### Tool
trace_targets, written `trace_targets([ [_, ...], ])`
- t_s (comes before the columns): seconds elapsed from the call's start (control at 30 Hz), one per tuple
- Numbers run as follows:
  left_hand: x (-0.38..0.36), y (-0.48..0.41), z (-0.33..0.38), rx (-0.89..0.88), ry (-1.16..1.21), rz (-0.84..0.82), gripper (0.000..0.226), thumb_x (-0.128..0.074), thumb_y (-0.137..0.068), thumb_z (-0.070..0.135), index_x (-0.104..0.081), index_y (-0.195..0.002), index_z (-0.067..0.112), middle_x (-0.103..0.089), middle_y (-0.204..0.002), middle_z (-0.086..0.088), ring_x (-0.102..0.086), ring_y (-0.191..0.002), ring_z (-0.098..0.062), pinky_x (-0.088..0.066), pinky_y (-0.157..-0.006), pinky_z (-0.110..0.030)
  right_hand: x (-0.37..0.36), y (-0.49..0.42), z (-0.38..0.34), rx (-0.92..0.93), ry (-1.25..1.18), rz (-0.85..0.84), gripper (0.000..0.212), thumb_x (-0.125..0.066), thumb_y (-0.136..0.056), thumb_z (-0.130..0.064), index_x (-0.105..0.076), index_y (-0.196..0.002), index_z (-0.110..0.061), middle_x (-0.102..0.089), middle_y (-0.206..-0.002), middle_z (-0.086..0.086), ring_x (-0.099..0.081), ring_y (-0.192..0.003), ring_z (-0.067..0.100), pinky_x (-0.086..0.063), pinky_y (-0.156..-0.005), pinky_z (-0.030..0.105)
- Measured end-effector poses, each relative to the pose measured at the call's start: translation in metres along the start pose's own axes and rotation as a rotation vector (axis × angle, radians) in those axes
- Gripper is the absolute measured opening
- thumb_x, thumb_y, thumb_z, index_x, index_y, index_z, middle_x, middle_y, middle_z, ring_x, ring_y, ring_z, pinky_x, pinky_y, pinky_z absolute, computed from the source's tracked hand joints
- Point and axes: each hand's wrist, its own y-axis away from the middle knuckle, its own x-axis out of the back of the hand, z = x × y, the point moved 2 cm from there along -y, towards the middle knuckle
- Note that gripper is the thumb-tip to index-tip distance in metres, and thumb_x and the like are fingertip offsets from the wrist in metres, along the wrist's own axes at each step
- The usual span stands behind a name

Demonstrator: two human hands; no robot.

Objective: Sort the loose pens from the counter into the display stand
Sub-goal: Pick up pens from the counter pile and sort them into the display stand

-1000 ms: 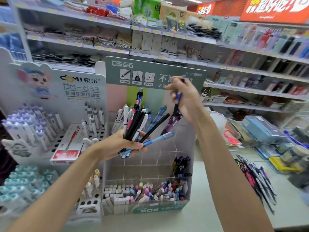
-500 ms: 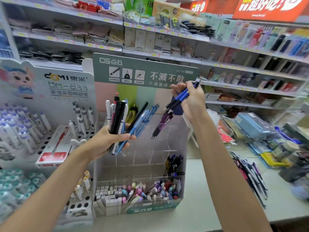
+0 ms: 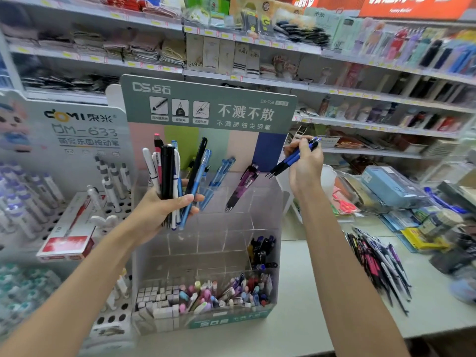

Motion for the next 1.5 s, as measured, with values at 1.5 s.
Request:
trace_targets([
  [1.5, 0.034, 0.016, -0.004, 0.103, 0.016, -0.097, 0.041, -0.064, -0.086, 0.004, -0.053, -0.125, -0.001, -0.072, -0.109, -0.018, -0.064, -0.068, -0.016, -0.056, -0.062, -0.025, -0.077, 0.049, -0.009, -0.182, -0.108, -0.189, 0.017, -0.031, -0.107, -0.012, -0.040, -0.093, -0.011, -0.052, -0.076, 0.004, -0.060, -0.069, 0.019, -0.052, -0.074, 0.033],
])
